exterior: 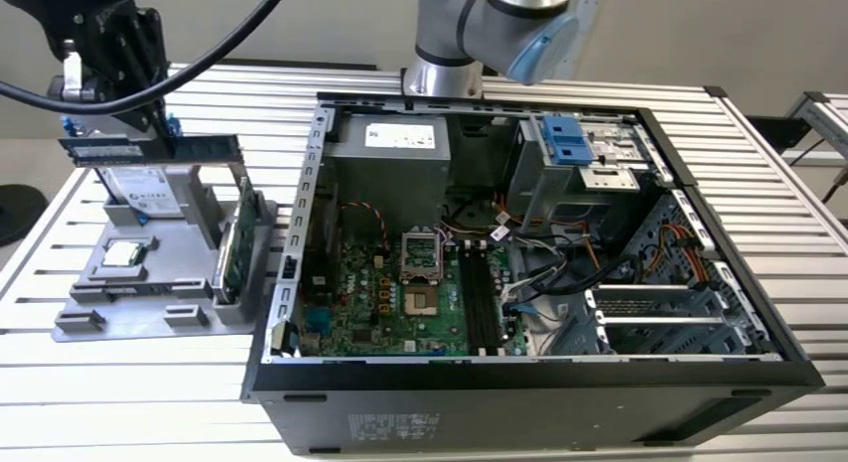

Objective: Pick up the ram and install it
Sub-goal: 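Pick up the ram and move it above insertion slot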

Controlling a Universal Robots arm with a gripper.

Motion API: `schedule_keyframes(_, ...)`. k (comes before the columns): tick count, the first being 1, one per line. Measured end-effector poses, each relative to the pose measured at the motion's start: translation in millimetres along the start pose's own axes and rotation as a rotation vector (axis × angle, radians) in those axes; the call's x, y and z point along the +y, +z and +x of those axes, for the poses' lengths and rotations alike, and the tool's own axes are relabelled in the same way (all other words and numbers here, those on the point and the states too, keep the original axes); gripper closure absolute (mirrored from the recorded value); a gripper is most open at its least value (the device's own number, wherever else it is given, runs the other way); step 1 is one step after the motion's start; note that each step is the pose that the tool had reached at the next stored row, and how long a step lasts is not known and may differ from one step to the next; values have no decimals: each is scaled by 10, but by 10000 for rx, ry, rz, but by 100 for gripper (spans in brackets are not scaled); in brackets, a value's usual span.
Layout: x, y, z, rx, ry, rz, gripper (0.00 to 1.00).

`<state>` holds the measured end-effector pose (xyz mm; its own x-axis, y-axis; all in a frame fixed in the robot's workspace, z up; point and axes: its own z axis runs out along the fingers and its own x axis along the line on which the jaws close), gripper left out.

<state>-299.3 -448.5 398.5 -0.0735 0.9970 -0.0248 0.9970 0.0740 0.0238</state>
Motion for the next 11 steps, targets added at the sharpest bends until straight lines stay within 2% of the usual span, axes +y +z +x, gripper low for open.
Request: schedule_keyframes(11,122,1,58,0,0,0,100)
